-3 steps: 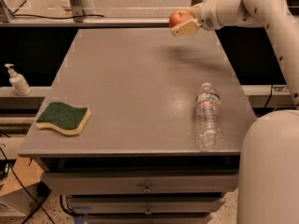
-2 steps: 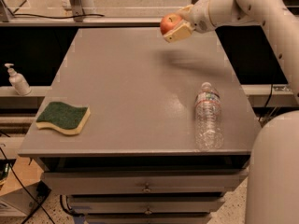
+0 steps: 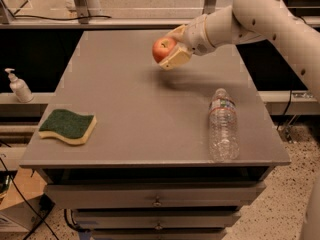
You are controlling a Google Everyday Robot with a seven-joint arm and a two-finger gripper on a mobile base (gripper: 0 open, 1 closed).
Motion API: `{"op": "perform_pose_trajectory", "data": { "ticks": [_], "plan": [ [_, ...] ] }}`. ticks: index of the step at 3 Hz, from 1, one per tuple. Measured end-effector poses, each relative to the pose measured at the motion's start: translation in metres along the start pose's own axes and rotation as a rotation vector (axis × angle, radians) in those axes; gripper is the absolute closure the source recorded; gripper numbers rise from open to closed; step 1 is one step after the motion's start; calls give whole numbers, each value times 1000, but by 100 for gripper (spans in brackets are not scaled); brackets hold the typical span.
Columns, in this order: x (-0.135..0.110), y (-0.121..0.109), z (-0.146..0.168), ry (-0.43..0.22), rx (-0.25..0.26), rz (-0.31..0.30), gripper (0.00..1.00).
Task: Move apple near sponge
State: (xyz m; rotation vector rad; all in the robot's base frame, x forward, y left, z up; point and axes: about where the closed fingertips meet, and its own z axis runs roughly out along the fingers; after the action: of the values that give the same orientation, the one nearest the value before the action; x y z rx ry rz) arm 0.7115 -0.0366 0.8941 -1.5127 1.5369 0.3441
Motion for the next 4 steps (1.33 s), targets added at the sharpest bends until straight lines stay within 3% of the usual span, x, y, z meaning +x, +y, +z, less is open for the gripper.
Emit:
{"op": "perform_pose_trajectory", "data": {
  "ticks": [2,4],
  "plan": [
    [-6,16,12,23,-54,-26,100],
    [-63,64,15,-98,-192,-126,100]
  ]
}}
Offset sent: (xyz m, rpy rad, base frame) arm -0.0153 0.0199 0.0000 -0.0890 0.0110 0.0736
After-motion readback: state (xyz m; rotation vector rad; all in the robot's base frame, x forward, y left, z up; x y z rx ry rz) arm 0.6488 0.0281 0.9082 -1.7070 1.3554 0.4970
